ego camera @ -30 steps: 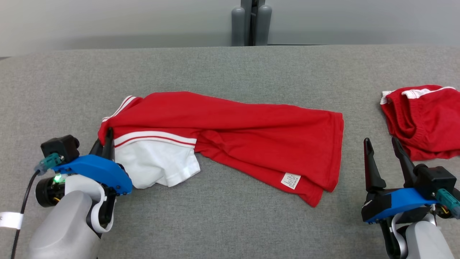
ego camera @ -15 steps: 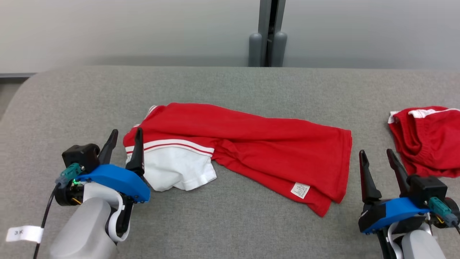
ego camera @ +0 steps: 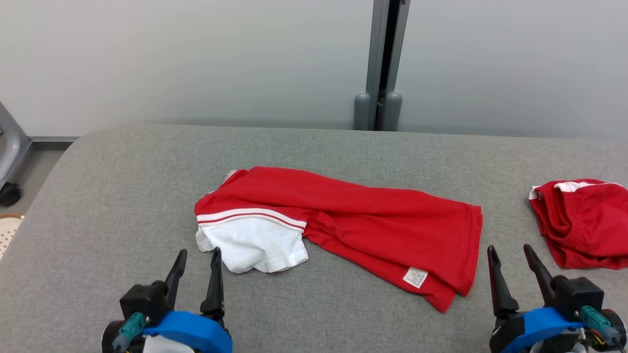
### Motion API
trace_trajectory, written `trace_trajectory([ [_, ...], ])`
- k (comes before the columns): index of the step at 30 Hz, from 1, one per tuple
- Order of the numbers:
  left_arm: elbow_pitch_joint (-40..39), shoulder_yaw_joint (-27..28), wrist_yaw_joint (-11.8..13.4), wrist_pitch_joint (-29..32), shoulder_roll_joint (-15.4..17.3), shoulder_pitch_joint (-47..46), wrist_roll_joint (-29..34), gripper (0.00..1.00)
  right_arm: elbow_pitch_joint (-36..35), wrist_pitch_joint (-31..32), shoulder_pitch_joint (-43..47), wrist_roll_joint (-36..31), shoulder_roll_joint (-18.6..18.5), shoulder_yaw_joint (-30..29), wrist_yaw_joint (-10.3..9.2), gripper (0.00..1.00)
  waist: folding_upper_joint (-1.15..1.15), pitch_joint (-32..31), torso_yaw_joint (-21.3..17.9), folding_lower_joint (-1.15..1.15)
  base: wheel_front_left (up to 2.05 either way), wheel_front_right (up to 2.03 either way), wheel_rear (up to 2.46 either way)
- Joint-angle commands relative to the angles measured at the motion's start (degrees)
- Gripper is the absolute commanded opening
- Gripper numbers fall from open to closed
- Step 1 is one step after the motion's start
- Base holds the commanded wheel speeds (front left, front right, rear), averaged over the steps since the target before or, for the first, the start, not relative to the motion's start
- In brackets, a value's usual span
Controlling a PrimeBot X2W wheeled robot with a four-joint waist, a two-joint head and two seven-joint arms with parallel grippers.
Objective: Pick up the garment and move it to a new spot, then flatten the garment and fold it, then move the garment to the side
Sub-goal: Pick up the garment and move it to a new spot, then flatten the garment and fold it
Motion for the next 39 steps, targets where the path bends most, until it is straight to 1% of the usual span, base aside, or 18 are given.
trace_trajectory([
  [1, -0.88, 0.57, 0.49, -0.23, -0.28, 1.32, 0.61, 1.0, -0.26, -0.32, 1.24, 0.43, -0.04, 0.16, 0.01, 1.0, 0.0, -0.55, -0.15, 0.01, 0.0, 0.0, 0.0],
  [7, -4.35, 2.4, 1.52, -0.23, -1.63, 7.02, 2.73, 1.0, -1.57, -0.81, 3.9, 1.67, -0.04, 1.18, 0.01, 1.0, 0.0, -1.52, -0.19, 0.01, 0.0, 0.0, 0.0],
  [11, -5.58, 3.49, 2.04, -0.23, -2.43, 8.47, 3.68, 1.0, -1.83, -1.14, 5.3, 2.95, -0.04, 2.13, 0.01, 1.0, 0.0, -1.82, -0.03, 0.01, 0.0, 0.0, 0.0],
  [14, -5.9, 3.71, 1.77, -0.23, -3.04, 9.07, 4.15, 1.0, -1.53, -1.21, 5.45, 3.22, -0.04, 2.79, 0.01, 1.0, 0.0, -1.89, -0.07, 0.01, 0.0, 0.0, 0.0],
  [21, -5.65, 3.77, 1.15, -0.23, -3.27, 8.59, 4.93, 1.0, -1.07, -1.12, 4.34, 2.95, -0.04, 3.19, 0.01, 1.0, 0.0, -1.78, 0.06, 0.01, 0.0, 0.0, 0.0],
  [33, -4.52, 3.36, 0.99, -0.24, -3.09, 7.51, 5.51, 1.0, -0.81, -0.63, 3.75, 3.16, -0.04, 3.6, 0.01, 1.0, 0.0, -1.08, -0.22, 0.01, 0.0, 0.0, 0.0],
  [39, -1.57, 2.29, -0.47, 1.4, -2.96, 3.88, 5.58, 1.0, -1.34, -0.43, 2.74, 2.71, -0.04, 3.78, 0.01, 1.0, 0.0, 0.76, -0.5, 0.01, 0.0, 0.0, 0.0],
])
